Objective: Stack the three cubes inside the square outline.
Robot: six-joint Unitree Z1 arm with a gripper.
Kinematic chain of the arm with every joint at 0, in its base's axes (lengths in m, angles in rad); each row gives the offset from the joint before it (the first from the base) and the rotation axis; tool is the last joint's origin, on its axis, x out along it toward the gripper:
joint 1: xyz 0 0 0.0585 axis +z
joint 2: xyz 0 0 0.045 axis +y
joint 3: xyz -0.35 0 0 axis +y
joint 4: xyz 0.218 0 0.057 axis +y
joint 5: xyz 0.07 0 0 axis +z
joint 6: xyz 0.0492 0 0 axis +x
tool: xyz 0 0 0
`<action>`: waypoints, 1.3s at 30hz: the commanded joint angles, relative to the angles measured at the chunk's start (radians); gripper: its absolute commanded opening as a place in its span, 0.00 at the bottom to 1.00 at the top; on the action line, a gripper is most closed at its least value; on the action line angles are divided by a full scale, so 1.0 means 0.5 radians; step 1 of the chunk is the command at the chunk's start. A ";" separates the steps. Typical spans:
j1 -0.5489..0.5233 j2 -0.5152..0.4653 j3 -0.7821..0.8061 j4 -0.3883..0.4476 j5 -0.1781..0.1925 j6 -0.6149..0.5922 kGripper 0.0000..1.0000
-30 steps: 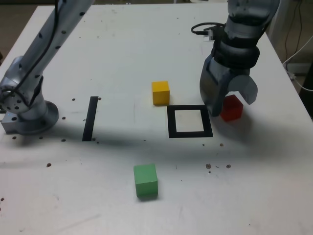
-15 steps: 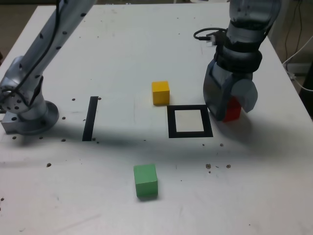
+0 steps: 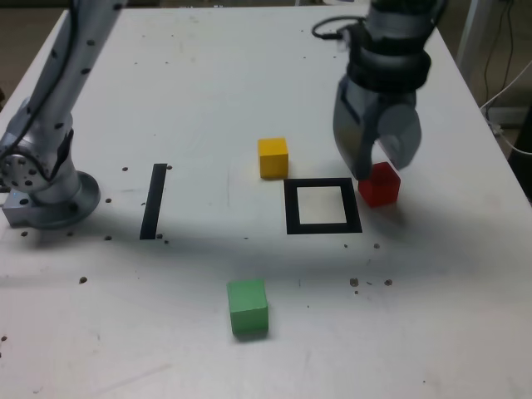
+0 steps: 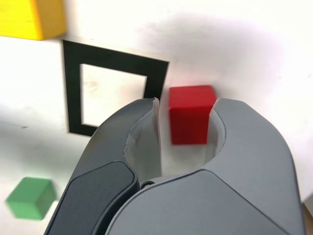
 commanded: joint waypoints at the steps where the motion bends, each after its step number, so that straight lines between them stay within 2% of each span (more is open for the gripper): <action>1: -0.006 -0.068 0.050 -0.004 0.006 0.012 0.35; 4: -0.011 -0.142 0.142 -0.004 0.013 0.024 0.35; 6: -0.018 -0.180 0.190 -0.008 0.022 0.026 0.39; 8: -0.030 -0.212 0.226 -0.036 0.042 0.023 0.51; 10: -0.044 -0.238 0.258 -0.092 0.083 0.018 0.72; 12: -0.052 -0.247 0.281 -0.136 0.118 0.015 0.89; 14: -0.055 -0.248 0.298 -0.161 0.147 0.011 0.97; 24: -0.055 -0.197 0.253 -0.182 0.176 -0.027 0.99; 34: -0.053 0.019 0.078 -0.110 0.085 -0.005 0.99; 39: -0.044 0.086 0.036 -0.081 0.075 0.007 0.99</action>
